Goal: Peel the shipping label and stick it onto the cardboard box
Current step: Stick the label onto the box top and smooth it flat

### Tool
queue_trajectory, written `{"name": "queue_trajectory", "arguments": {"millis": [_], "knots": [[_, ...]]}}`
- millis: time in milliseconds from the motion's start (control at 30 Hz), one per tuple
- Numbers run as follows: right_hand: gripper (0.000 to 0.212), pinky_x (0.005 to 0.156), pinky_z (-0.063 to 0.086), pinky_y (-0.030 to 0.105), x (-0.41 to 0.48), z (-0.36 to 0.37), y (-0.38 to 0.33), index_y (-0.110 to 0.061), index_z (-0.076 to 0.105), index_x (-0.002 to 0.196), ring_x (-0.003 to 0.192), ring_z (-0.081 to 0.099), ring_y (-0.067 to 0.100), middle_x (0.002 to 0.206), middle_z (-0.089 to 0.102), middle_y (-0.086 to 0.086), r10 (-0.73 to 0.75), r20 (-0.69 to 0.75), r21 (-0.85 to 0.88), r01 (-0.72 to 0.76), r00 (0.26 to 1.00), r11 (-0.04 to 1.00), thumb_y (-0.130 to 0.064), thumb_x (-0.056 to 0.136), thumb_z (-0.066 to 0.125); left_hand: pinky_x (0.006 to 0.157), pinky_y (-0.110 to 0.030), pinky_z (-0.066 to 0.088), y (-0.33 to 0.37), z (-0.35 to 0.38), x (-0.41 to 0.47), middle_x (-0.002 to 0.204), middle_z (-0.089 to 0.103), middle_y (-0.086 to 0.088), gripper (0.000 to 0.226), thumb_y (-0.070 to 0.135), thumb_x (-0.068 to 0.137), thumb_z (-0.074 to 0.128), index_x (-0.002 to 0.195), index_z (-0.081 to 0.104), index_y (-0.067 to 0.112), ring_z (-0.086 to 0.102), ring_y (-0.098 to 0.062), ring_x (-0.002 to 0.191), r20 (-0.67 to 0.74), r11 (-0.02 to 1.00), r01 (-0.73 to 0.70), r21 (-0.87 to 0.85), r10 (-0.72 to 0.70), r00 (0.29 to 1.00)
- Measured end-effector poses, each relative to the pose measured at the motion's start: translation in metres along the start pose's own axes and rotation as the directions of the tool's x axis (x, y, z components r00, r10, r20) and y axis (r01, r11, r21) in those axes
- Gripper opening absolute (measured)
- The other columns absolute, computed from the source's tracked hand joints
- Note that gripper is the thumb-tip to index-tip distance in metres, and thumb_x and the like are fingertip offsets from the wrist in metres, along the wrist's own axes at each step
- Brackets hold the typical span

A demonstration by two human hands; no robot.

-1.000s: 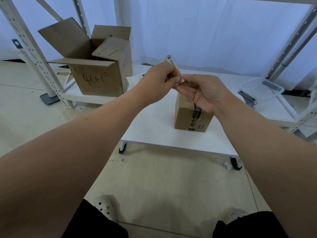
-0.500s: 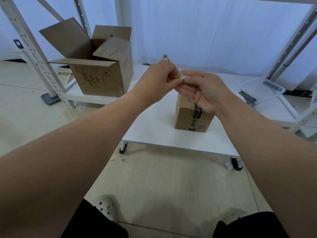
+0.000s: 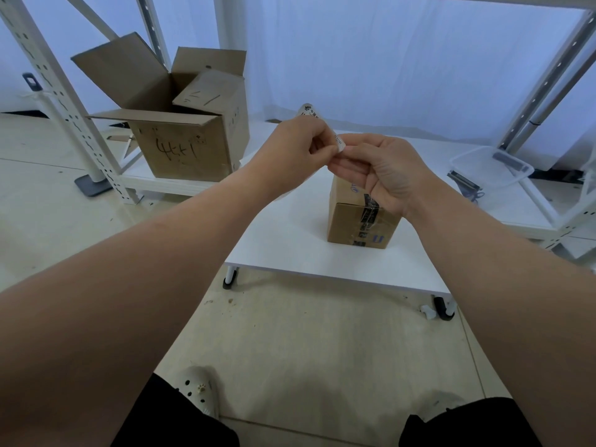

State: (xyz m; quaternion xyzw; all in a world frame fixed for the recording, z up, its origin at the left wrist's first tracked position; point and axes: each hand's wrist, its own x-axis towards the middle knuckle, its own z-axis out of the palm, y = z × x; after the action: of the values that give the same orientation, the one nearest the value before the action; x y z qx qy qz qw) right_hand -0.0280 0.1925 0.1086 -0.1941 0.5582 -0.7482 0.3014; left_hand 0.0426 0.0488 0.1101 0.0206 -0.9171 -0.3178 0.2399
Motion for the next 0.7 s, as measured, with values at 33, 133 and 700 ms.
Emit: {"name": "queue_trajectory", "arguments": {"millis": [33,133,700], "knots": [[0.025,0.082,0.059,0.031,0.0001,0.0,0.0003,0.009,0.061,0.111,0.085,0.073,0.023,0.09,0.074,0.017,-0.002,-0.006,0.011,0.002,1.0,1.0,0.006,0.086,0.059,0.065,-0.01,0.043,0.0002,-0.0005,-0.0005,0.079,0.064,0.008,0.007,0.021,0.088,0.061,0.085,0.065,0.016,0.053,0.0,0.067,-0.003,1.0,0.001,0.007,-0.001,1.0],[0.031,0.081,0.059,0.03,0.0006,-0.0002,0.001,0.011,0.057,0.118,0.089,0.073,0.025,0.099,0.071,0.021,-0.012,-0.024,0.017,0.013,1.0,1.0,0.007,0.087,0.059,0.062,-0.007,0.043,0.0019,-0.0024,-0.0027,0.071,0.055,0.013,0.007,0.019,0.088,0.061,0.095,0.059,0.017,0.049,0.001,0.06,-0.01,0.999,-0.008,-0.042,0.007,1.0],[0.008,0.07,0.058,0.021,-0.0033,0.0007,-0.0013,0.003,0.069,0.089,0.079,0.074,0.018,0.082,0.076,0.013,-0.007,-0.014,-0.068,0.006,1.0,0.998,-0.001,0.087,0.061,0.068,-0.002,0.04,-0.0001,-0.0056,-0.0013,0.094,0.055,0.014,0.012,0.019,0.09,0.059,0.102,0.062,0.018,0.051,0.003,0.074,-0.026,0.995,-0.094,0.027,0.095,0.995]]}}
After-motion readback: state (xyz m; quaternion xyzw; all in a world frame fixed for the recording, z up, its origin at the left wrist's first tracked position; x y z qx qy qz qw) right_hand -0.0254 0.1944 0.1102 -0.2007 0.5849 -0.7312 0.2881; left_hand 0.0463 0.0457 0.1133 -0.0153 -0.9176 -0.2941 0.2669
